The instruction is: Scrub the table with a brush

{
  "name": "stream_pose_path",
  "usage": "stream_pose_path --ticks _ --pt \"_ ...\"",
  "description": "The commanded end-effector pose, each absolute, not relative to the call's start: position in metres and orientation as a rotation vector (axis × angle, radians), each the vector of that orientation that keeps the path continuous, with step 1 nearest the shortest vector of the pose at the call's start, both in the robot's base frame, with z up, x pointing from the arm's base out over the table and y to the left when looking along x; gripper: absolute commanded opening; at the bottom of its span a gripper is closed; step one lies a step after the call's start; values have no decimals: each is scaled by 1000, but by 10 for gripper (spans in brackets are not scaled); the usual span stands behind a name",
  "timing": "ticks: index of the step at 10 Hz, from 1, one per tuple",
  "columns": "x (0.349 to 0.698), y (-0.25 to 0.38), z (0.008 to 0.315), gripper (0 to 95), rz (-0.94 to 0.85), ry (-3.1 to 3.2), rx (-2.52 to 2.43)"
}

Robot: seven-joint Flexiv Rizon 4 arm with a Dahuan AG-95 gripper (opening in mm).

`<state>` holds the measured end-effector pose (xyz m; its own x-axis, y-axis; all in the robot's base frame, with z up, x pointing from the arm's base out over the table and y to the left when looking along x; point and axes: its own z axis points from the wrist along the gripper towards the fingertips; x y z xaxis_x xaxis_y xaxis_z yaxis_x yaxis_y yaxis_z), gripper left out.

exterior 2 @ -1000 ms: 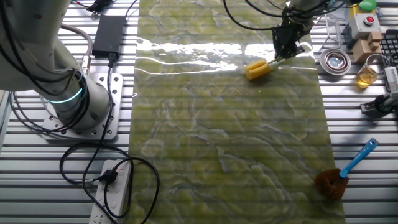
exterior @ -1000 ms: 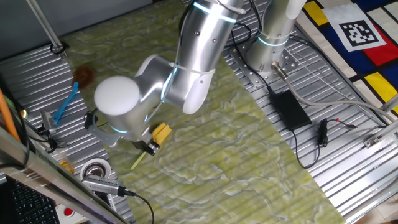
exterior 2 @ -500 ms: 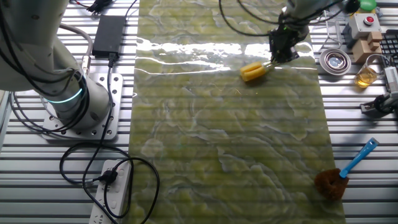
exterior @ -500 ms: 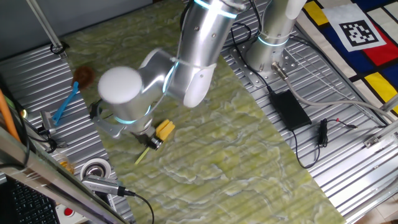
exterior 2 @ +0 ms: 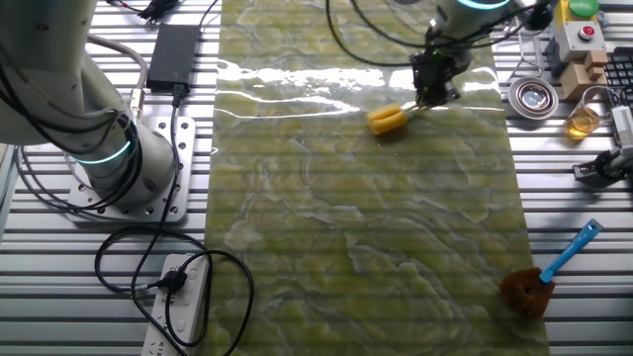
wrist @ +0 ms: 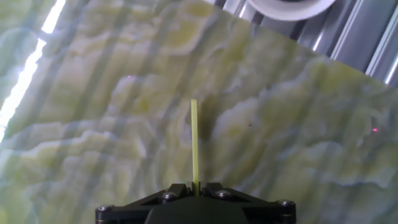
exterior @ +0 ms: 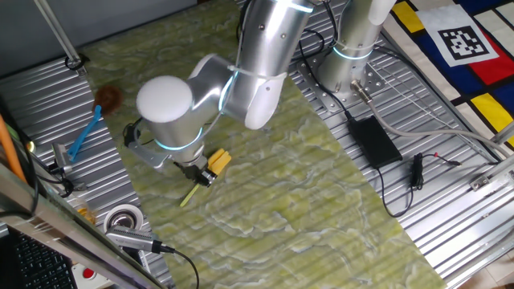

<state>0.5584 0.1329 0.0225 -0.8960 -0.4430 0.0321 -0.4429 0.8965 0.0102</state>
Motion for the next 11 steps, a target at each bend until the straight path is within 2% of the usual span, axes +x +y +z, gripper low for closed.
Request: stream_pose_path --ticks 1,8,11 --pt "550 132 21 0 -8 -3028 703" --pt "499 124 18 0 -14 -3043 670" --pt "493 122 18 0 3 -3028 760"
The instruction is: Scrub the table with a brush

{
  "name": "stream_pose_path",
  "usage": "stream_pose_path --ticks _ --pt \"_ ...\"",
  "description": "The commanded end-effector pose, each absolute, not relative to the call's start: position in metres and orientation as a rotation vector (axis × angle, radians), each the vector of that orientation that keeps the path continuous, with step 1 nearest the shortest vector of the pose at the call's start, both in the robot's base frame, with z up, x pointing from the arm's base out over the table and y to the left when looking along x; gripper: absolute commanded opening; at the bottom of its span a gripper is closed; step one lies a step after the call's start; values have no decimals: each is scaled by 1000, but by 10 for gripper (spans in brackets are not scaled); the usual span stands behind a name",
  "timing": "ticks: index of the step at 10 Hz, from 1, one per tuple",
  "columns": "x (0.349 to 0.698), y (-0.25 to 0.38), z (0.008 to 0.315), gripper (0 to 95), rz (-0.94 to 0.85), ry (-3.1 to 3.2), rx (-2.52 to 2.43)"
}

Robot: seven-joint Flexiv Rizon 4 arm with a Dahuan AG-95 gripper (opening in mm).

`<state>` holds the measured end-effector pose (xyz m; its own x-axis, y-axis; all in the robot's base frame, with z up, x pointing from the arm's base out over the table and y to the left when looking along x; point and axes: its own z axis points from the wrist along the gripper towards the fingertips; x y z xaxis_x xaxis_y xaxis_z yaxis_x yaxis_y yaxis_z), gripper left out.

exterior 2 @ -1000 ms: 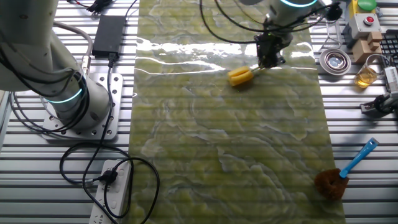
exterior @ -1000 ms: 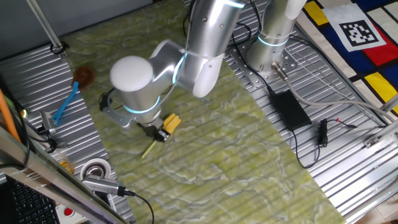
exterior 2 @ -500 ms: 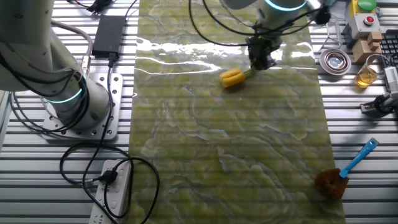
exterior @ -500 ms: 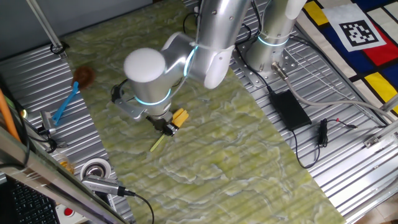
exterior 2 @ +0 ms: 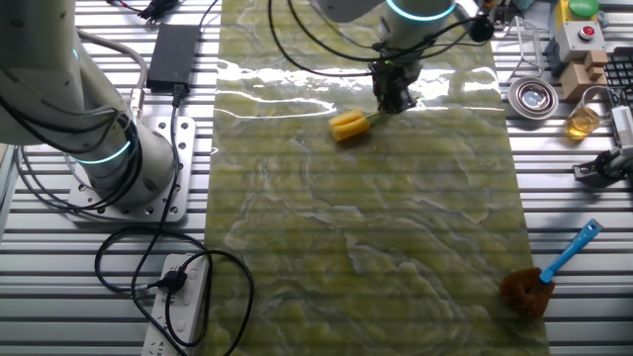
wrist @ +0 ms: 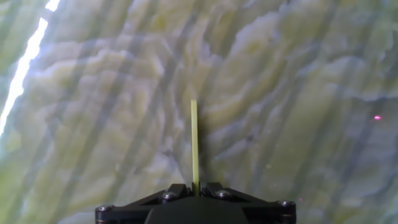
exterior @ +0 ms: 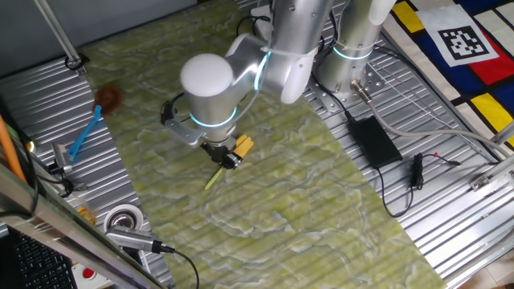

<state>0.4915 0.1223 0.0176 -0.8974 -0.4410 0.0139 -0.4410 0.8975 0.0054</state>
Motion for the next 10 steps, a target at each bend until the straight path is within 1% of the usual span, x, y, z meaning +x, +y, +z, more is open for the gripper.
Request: stream_pose_path --ticks 1,7,10 --pt "493 121 18 0 4 -3024 784" --pt "514 107 20 0 11 -2996 936" --pt "534 106 21 0 16 -2979 984"
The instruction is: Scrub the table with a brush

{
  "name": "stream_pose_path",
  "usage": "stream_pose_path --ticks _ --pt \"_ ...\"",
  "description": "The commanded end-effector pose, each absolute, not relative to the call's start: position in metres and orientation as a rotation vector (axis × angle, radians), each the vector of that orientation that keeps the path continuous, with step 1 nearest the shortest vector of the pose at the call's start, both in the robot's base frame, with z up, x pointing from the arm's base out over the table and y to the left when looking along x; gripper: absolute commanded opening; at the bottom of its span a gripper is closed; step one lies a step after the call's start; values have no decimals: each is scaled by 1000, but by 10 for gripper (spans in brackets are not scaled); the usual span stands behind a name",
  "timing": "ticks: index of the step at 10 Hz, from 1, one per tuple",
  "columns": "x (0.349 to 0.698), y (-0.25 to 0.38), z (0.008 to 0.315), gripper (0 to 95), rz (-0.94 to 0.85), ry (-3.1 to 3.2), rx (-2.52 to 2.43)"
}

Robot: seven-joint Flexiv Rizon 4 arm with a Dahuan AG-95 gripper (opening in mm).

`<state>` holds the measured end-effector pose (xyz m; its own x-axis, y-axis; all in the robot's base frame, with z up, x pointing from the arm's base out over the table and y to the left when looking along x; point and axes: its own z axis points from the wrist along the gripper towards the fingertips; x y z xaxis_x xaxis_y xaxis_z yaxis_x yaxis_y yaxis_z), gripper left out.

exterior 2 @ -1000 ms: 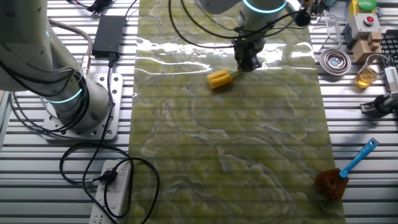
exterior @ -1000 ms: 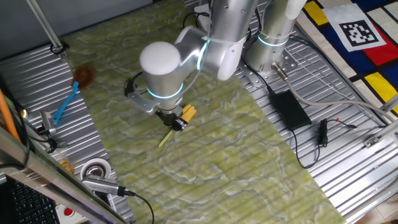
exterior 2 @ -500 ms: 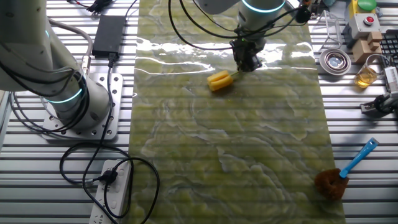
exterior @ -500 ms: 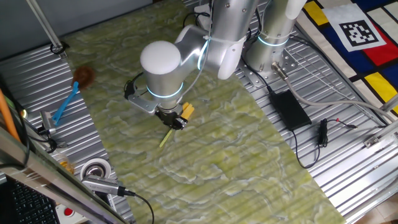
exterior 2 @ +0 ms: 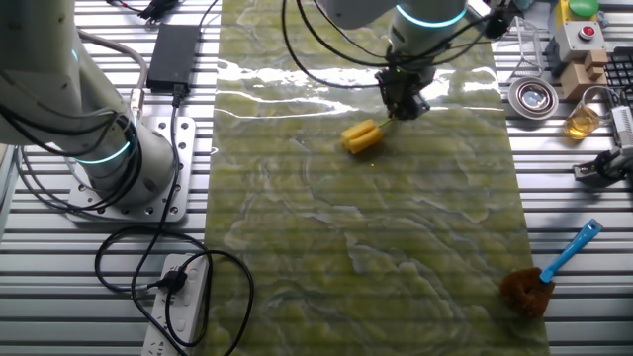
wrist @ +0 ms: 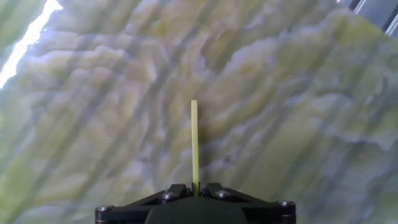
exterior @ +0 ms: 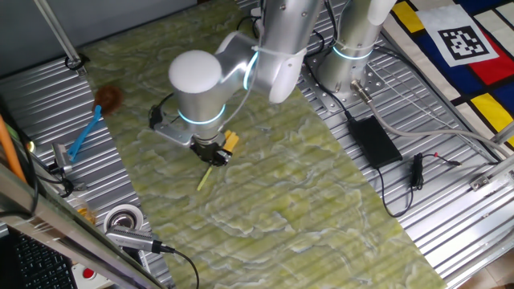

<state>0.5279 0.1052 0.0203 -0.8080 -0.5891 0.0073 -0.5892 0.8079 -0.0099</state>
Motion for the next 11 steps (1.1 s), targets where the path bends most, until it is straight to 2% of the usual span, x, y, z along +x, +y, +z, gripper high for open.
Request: stream_pose_path --ticks 1,5,7,11 --pt "541 108 22 0 18 -2976 1003" --pt "570 124 20 0 16 -2985 996" --pt "575 137 14 0 10 -3010 935" --pt "571 161 25 0 11 -3028 812"
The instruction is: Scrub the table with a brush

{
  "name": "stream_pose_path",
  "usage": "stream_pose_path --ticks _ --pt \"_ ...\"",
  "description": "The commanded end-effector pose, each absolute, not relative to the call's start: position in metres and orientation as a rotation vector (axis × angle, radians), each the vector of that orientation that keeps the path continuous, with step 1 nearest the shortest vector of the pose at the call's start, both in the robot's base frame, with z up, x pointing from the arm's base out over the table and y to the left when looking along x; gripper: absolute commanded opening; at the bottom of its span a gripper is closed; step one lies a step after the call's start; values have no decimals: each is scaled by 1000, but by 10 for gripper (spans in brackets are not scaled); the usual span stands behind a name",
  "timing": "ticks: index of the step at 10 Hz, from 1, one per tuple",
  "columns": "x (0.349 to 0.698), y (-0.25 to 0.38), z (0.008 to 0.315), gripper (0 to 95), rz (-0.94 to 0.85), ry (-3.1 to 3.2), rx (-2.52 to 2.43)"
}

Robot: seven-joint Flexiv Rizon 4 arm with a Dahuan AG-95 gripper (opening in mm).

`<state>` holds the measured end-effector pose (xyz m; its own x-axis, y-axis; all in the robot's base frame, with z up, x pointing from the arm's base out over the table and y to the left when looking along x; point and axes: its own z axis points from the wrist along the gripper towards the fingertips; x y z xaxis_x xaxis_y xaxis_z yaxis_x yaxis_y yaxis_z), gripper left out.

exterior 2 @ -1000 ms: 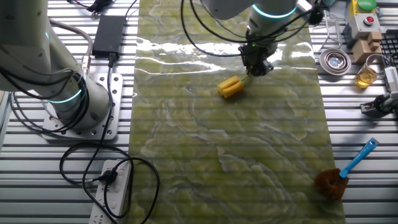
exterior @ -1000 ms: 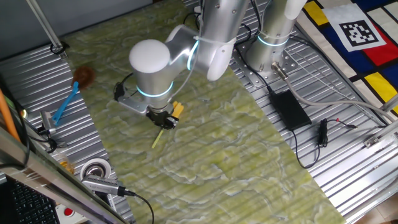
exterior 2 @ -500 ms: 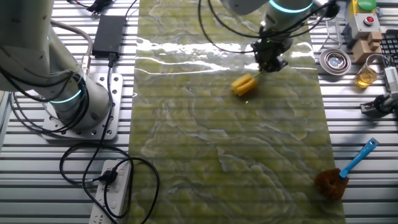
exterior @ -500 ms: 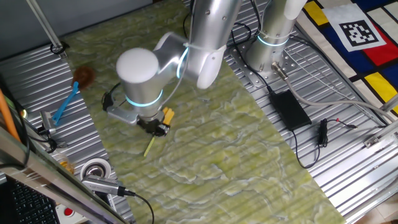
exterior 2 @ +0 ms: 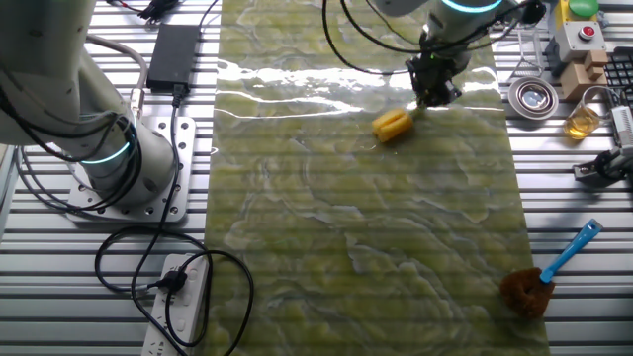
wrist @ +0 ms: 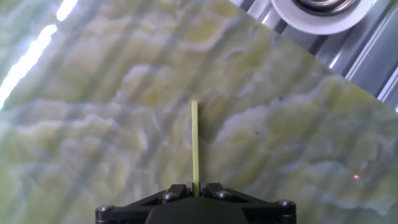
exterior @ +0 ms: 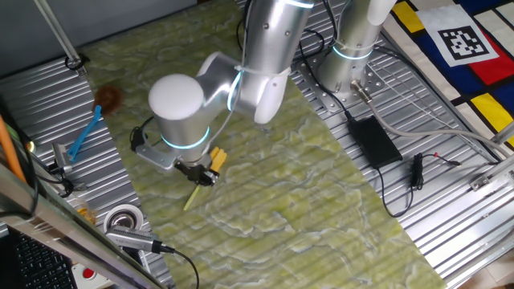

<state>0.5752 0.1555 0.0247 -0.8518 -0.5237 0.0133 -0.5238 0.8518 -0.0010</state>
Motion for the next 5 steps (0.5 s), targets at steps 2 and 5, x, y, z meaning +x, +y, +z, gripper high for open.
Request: stream_pose_path --ticks 2,5 --pt "561 167 22 0 6 -3042 768" --pt "530 161 22 0 14 -3038 777"
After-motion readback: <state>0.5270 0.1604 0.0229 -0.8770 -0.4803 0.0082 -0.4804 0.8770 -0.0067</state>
